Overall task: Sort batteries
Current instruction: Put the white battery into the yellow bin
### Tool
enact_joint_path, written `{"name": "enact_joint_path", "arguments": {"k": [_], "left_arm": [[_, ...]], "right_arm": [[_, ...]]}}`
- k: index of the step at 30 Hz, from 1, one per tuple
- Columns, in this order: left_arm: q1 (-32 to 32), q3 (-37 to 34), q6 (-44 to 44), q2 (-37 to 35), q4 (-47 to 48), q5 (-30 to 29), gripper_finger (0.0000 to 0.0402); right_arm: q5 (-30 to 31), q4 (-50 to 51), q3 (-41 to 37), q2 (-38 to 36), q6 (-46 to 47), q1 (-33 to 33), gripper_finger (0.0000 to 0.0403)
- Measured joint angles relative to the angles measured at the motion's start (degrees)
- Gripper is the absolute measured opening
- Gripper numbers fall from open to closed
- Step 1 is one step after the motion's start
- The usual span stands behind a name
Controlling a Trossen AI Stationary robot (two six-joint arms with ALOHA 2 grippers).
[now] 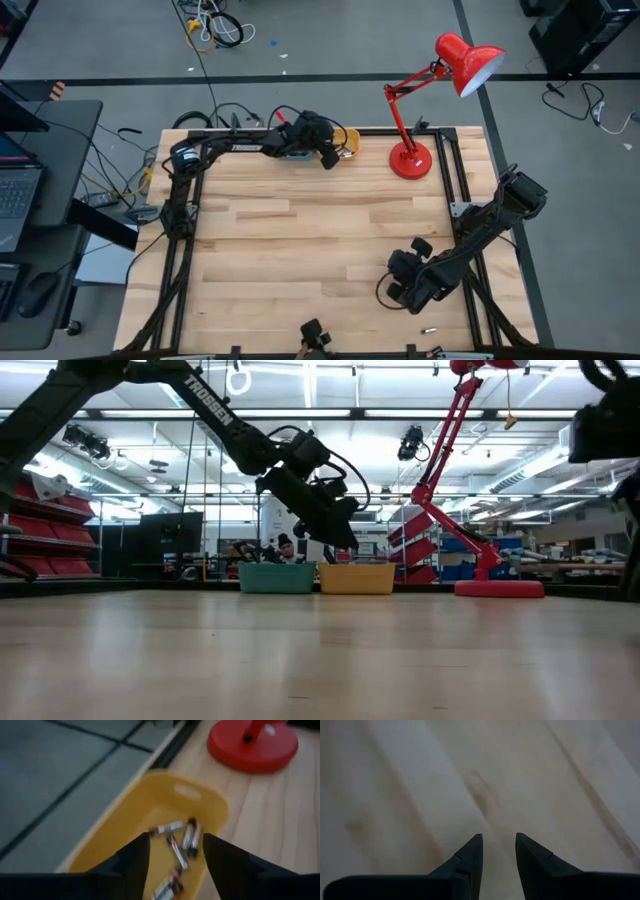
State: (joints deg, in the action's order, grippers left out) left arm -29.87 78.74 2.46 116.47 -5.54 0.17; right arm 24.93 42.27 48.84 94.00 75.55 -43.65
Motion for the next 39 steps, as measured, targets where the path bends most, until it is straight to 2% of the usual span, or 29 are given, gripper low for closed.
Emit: {"name": "enact_joint_path", "arguments": {"k": [6, 8, 13, 17, 24, 30, 36, 39], "left_arm": [[3.0, 0.0, -1.8, -3.5, 2.7, 1.7, 0.0218], [5.1, 0.0, -1.2, -5.2, 3.9, 2.2, 0.0218], [13.0, -0.1, 2.2, -9.5, 10.6, 1.6, 0.0218], [20.2, -1.4, 3.3, -10.7, 11.6, -0.4, 0.0218], [29.4, -3.6, 2.0, -10.9, 11.1, -4.8, 0.0218], [34.6, -7.6, -2.4, -10.9, 6.5, -5.8, 0.0218], [38.4, -11.0, -3.8, -10.9, 6.8, -15.0, 0.0218], [39.1, -11.6, -5.8, -10.9, 6.3, -16.1, 0.0218]], "right_arm": [[-1.4, -0.7, 0.0, -2.2, -10.8, -2.9, 0.0103], [-4.2, -0.8, 0.0, -2.6, -13.7, -3.5, 0.0103], [-13.5, -3.3, 0.0, -3.8, -12.4, -5.2, 0.0103], [-15.8, -5.7, 0.0, -4.2, -11.3, -8.7, 0.0103], [-16.1, -4.9, 3.7, -4.2, -8.2, -13.0, 0.0103], [-14.6, -8.3, 6.4, -4.2, -3.1, -16.4, 0.0102], [-9.2, -8.7, 6.4, -3.0, 0.1, -21.3, 0.0091], [-5.7, -8.9, 6.3, -1.5, -0.1, -22.8, 0.0088]]}}
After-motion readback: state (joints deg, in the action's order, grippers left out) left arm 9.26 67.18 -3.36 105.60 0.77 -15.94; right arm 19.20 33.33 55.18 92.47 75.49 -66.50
